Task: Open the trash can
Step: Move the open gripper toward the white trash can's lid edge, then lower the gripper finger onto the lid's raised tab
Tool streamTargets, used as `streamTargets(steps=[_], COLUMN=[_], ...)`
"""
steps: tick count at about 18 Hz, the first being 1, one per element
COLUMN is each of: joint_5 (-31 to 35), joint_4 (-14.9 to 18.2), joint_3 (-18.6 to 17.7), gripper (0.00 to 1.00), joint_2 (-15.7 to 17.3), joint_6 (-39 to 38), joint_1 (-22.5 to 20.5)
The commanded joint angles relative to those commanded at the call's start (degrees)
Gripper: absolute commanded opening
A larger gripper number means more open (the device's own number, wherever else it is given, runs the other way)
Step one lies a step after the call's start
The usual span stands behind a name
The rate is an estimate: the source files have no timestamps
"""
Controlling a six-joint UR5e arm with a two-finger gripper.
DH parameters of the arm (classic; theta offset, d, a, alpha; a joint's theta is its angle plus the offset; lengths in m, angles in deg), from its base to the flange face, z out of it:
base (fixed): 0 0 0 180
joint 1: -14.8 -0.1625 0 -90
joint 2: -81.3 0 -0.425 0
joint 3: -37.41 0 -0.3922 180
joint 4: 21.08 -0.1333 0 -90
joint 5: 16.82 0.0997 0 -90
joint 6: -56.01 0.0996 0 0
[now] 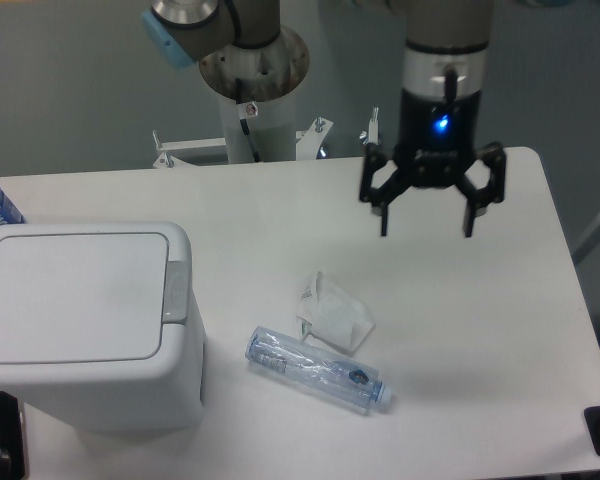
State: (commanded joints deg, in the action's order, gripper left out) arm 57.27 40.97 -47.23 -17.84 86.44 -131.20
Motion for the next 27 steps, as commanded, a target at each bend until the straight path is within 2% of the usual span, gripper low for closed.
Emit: streamTargets(steps=[3,6,9,14,27], joint_5=[-1.22,-5.43,-9.65,-10.72,-10.72], joint_4=[0.17,0.09,0.09,0.09,0.09], joint_3=[0.26,0.7,0.79,-0.17,-0.88], gripper=[1.0,1.0,1.0,1.0,1.0], joint_2=[-0.62,-0.7,-0.79,-0.7,-1.93], joint_6=[-5.01,-13.0,-16.88,-18.91,-19.35], joint_1=[2.46,3.35,4.57,7.65,9.85])
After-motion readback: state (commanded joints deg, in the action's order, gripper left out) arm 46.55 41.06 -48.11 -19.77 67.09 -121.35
